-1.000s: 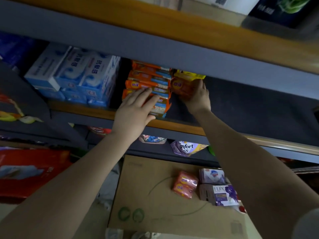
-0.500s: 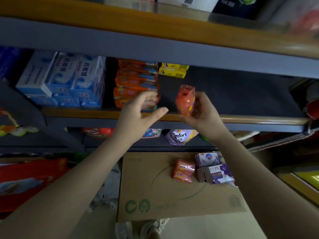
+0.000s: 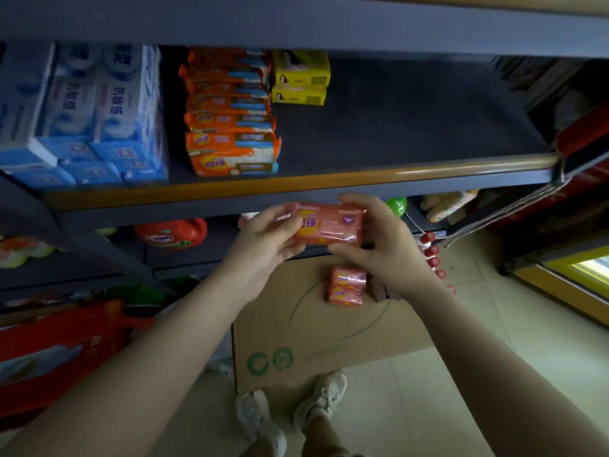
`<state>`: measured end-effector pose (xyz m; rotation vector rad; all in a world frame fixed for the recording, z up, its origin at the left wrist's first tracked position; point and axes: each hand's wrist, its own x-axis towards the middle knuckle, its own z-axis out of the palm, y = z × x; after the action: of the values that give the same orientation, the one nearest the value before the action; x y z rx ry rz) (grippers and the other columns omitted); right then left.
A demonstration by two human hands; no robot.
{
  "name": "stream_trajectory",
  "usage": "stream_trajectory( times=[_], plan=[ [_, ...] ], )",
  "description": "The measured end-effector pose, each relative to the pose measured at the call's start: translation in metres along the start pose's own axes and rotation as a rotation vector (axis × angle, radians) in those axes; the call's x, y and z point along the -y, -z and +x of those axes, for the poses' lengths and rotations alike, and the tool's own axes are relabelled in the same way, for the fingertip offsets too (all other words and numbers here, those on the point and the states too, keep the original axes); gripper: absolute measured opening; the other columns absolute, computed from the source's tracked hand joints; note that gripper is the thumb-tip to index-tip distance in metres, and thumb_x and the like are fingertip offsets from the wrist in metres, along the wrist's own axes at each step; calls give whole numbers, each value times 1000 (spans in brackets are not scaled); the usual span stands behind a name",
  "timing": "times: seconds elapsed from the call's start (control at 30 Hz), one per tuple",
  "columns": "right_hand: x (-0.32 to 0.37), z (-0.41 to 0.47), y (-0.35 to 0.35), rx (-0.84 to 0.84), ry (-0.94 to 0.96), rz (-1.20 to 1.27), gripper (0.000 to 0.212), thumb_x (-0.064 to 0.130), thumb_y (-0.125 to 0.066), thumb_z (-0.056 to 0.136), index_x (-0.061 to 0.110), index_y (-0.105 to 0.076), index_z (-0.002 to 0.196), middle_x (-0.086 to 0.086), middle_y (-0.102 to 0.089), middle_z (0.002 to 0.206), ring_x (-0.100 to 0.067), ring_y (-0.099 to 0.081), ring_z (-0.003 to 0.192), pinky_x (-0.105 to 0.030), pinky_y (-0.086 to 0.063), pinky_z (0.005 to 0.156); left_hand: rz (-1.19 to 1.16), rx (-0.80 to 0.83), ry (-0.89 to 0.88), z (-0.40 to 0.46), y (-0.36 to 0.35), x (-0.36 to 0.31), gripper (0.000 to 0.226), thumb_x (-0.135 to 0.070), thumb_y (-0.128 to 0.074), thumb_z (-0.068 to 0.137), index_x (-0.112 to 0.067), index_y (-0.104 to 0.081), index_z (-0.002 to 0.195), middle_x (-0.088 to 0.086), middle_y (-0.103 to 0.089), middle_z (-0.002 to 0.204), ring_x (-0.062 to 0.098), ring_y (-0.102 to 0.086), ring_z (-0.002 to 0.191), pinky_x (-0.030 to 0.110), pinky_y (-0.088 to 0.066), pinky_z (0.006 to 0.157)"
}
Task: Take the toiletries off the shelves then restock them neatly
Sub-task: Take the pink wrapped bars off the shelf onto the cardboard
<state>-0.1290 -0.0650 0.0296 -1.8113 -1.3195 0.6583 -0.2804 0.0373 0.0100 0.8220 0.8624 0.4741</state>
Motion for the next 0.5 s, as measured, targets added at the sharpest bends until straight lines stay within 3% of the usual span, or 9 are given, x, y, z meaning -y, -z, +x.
stream_trajectory(
  times=[0.07, 0.13, 0.3, 0.4, 0.5],
  plan=[
    [-2, -6, 4, 33, -2, 122, 63, 43, -74, 67, 40, -44, 122, 1, -58, 119, -20, -58, 109, -43, -51, 89, -175, 13, 115, -1, -3, 9, 10, -12, -52, 91, -14, -59, 98, 2, -68, 83, 13, -67, 74, 22, -53, 62],
    [-3, -10, 6, 41, -5, 148, 61, 35, -76, 69, 40, -45, 121, -7, -58, 120, -22, -61, 103, -40, -54, 85, -250, 4, 196, 0, -9, 19, 8, -13, -50, 92, -12, -58, 91, 3, -69, 73, 14, -67, 65, 24, -51, 63],
    [-31, -18, 21, 23, -115, -41, 53, 18, -80, 71, 25, -51, 115, -3, -64, 97, -20, -63, 81, -30, -52, 78, -202, 14, 255, 9, -22, 50, 8, -18, -52, 91, -15, -58, 96, 3, -70, 72, 13, -67, 61, 21, -51, 57],
    [-69, -31, 27, 172, -230, -199, 57, 17, -80, 71, 12, -52, 121, 4, -58, 96, -14, -57, 81, -23, -44, 76, -55, -15, 217, 15, -27, 80, 17, -7, -57, 87, -21, -56, 98, 2, -65, 85, 15, -65, 65, 18, -51, 55],
    [-109, -48, 23, 295, -375, -274, 57, 23, -75, 78, 11, -49, 127, -5, -60, 111, -23, -57, 102, -23, -36, 81, 225, -103, 202, 22, -36, 123, 25, -2, -62, 84, -23, -54, 94, -2, -60, 91, 12, -59, 69, 18, -48, 57]
  ],
)
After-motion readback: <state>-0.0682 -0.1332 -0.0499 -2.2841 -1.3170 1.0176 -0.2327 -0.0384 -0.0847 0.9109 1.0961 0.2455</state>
